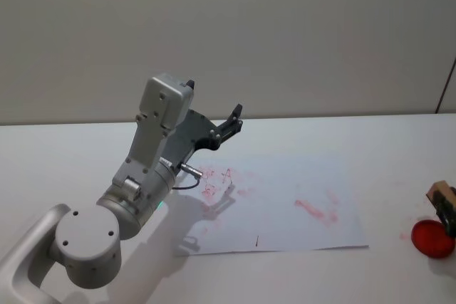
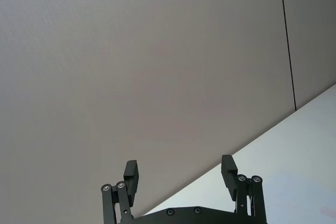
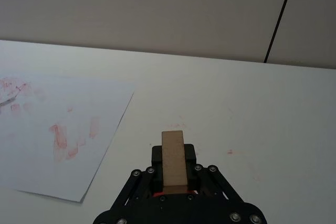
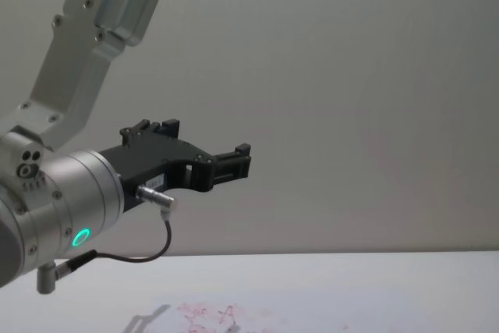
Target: Use the one hand to pick up the stamp and affix it onto the A4 paper.
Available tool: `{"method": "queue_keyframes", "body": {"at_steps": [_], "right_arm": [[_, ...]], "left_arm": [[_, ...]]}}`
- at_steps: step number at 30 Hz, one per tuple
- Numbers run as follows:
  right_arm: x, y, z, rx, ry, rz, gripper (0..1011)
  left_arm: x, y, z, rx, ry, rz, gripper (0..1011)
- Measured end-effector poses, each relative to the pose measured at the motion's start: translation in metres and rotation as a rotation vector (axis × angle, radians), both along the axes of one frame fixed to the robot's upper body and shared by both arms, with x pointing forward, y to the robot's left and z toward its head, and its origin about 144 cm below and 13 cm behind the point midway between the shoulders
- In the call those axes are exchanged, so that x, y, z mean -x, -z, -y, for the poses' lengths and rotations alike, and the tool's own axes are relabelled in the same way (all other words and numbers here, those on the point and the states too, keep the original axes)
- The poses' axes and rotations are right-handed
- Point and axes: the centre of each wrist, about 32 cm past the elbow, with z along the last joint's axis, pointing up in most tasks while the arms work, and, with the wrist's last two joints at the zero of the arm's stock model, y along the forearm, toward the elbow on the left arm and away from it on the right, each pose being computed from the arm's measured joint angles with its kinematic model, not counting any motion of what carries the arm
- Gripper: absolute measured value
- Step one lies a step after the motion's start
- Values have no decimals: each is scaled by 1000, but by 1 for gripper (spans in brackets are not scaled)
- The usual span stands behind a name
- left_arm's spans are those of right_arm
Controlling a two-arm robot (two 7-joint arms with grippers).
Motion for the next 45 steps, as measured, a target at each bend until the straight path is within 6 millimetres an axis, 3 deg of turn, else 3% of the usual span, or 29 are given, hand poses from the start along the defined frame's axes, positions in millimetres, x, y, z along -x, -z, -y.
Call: {"method": "queue_keyframes", "body": {"at_steps": [27,31,45], "right_arm": [[5,10,6,68,-35,-91,252],[5,11,6,72,-36,-96,419],[5,12,6,77,-40,-103,832]], "left_arm": [[0,0,0,0,0,0,1001],[0,0,0,0,0,0,1001],[0,0,0,0,0,0,1001]]}}
